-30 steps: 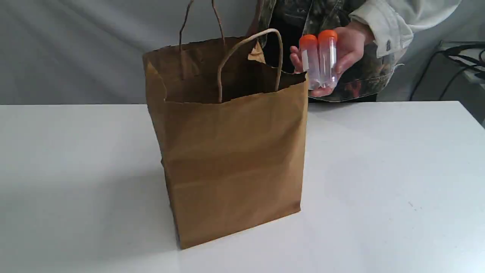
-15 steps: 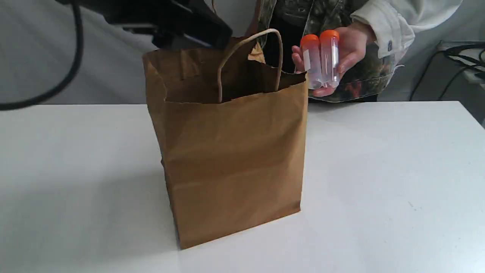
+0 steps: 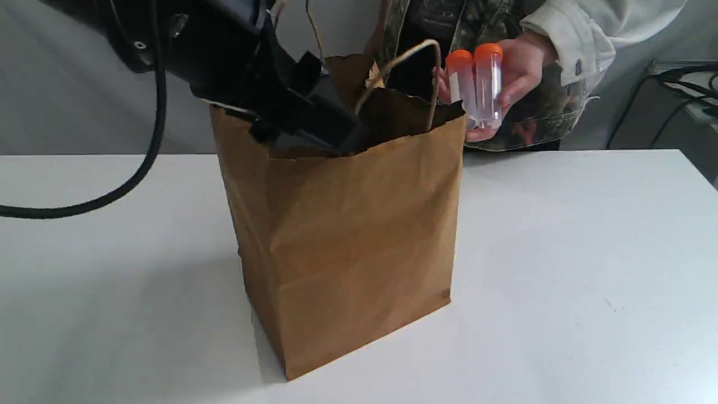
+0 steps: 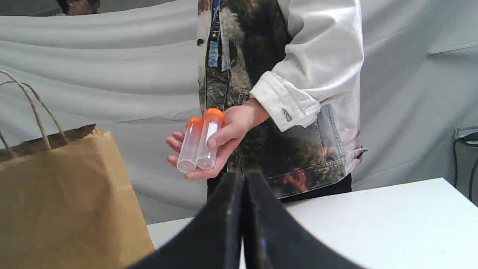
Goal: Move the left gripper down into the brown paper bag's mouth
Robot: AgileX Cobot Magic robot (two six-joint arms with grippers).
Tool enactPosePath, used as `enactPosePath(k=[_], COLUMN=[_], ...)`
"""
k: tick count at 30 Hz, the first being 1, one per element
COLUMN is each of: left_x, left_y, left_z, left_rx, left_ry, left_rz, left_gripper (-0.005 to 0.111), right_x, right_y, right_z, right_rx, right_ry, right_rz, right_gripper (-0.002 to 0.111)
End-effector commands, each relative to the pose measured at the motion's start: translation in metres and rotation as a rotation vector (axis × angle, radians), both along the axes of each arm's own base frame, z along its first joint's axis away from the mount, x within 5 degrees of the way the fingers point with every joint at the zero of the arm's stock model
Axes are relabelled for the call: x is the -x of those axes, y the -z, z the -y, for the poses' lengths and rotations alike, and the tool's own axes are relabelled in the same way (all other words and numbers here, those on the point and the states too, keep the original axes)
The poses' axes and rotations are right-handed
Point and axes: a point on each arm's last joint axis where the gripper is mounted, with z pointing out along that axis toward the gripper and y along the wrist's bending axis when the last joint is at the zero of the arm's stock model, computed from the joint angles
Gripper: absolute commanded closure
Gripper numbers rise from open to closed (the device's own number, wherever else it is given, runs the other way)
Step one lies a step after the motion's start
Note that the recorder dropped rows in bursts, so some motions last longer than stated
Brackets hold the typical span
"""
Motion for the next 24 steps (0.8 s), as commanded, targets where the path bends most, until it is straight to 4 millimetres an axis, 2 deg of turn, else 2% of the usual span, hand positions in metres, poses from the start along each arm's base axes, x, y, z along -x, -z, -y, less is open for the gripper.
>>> enactPosePath(k=[1,3,6,14,18,21,24], left_x=[0.008,0.011,0.016,0.010,0.009,0.004,-0.002], left_y=[-0.019,-0.029,-0.030,-0.016,-0.011,-0.003,0.009], left_z=[-0.007,-0.009,-0.005,0.012,0.030,0.042,0.046], left_rx=[0.011,0.048,0.096,0.178,0.162,0.172,0.170], left_ry=[-0.029,-0.047,-0.026,0.029,0.069,0.048,0.019], left_rz=[0.104,0.147,0.095,-0.013,0.088,0.096,0.030], left_gripper=[0.031,0.031,0.031,0.031,0.031,0.031,0.040], right_x=[0.000,0.000,0.000,0.000,0.000,0.000,0.000], right_y=[0.001,0.001,0.001,0.002,0.002,0.002,0.000], right_z=[0.000,0.000,0.000,0.000,0.000,0.000,0.000], right_rx=[-0.010,-0.010,-0.007,-0.007,-0.007,-0.009,-0.067], right_ry=[-0.003,-0.003,-0.003,-0.003,-0.002,-0.003,-0.014], right_rz=[-0.003,-0.003,-0.003,-0.005,-0.007,-0.008,0.004], right_gripper=[0.108,0.108,0.108,0.108,0.108,0.108,0.108])
